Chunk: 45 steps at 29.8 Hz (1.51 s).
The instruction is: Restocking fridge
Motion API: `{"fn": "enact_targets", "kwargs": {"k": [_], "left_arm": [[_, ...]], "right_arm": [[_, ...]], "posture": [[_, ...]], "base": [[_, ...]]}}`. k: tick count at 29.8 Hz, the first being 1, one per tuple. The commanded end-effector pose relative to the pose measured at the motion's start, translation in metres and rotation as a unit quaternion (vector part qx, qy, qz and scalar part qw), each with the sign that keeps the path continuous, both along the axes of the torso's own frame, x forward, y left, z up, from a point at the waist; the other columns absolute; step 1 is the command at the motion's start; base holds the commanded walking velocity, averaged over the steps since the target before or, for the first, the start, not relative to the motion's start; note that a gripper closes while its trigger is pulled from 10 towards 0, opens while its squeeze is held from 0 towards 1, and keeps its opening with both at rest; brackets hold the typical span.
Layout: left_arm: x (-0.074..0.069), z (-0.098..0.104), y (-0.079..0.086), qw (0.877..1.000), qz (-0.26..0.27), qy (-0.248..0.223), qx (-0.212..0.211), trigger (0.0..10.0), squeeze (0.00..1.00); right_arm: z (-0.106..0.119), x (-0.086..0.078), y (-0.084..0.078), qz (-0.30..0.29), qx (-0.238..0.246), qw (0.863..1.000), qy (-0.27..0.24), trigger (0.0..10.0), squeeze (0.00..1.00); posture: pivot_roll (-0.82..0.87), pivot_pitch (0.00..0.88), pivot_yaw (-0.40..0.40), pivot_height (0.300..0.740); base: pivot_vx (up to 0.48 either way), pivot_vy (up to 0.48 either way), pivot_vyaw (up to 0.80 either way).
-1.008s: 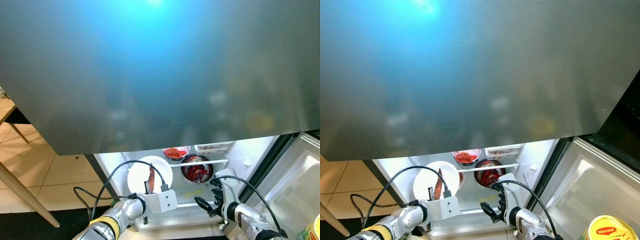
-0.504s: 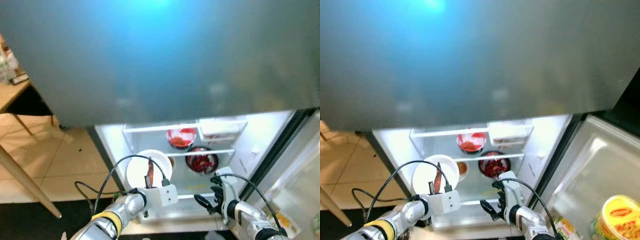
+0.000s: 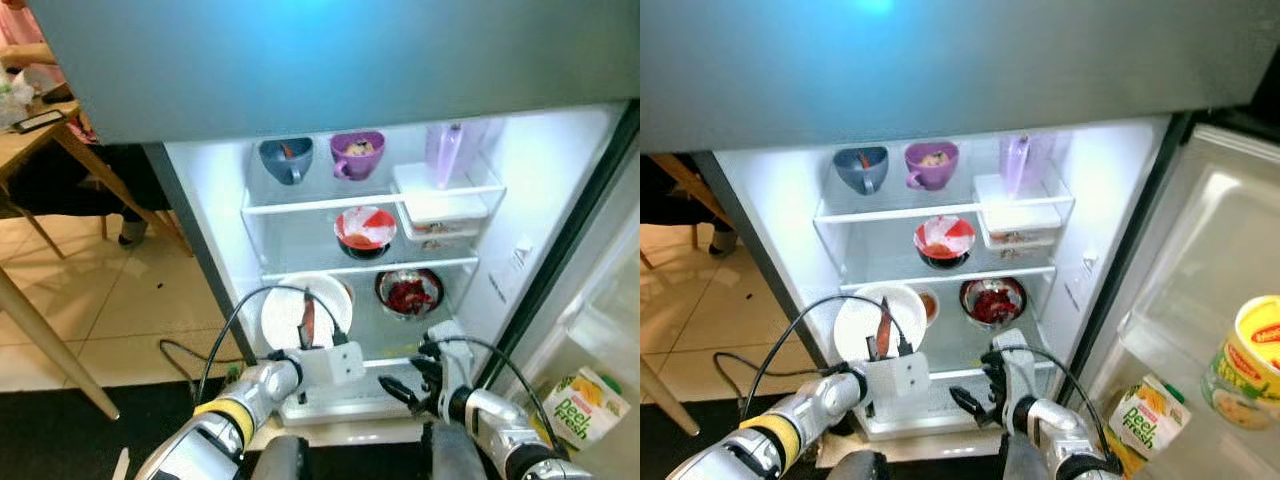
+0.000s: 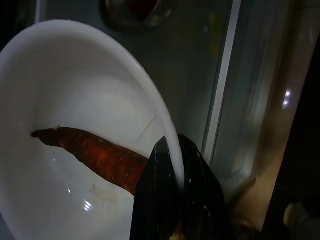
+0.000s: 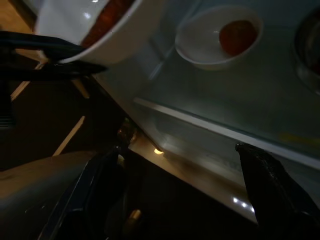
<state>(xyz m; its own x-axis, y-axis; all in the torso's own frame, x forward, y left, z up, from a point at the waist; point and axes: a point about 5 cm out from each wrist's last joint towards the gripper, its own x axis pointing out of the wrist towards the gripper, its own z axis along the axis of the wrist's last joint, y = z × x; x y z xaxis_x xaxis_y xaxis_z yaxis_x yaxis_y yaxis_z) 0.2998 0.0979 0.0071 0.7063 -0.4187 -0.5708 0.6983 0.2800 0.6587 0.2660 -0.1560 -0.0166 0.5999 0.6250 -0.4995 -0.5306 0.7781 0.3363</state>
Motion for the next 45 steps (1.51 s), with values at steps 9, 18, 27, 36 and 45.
{"fn": "enact_targets", "kwargs": {"k": [9,18,27,36,45], "left_arm": [[0.018,0.03,-0.014,0.999,-0.015,-0.029,-0.038,10.0,0.0],[0.024,0.05,-0.011,0.999,-0.01,-0.027,-0.045,10.0,0.0],[0.026,0.083,-0.006,0.999,0.026,-0.031,-0.034,10.0,0.0],[0.006,0.1,-0.018,0.999,0.021,-0.01,-0.03,10.0,0.0],[-0.002,0.119,0.003,0.999,0.035,0.026,0.002,10.0,0.0]], "right_arm": [[0.039,0.029,0.002,0.048,0.054,0.993,-0.098,10.0,0.0],[0.057,0.037,-0.006,0.071,0.081,0.985,-0.135,10.0,0.0],[0.058,0.032,-0.012,0.1,0.092,0.982,-0.13,10.0,0.0],[0.058,0.031,-0.018,0.1,0.092,0.983,-0.126,10.0,0.0],[0.058,0.03,-0.022,0.1,0.086,0.984,-0.123,10.0,0.0]], "posture": [[-0.01,0.0,0.05,0.541],[-0.01,0.0,0.052,0.541],[0.0,0.0,0.055,0.541],[-0.01,0.0,0.068,0.541],[-0.01,0.0,0.07,0.541]], "base": [[0.0,0.0,0.0],[0.0,0.0,0.0],[0.0,0.0,0.0],[0.0,0.0,0.0],[0.0,0.0,0.0]]}}
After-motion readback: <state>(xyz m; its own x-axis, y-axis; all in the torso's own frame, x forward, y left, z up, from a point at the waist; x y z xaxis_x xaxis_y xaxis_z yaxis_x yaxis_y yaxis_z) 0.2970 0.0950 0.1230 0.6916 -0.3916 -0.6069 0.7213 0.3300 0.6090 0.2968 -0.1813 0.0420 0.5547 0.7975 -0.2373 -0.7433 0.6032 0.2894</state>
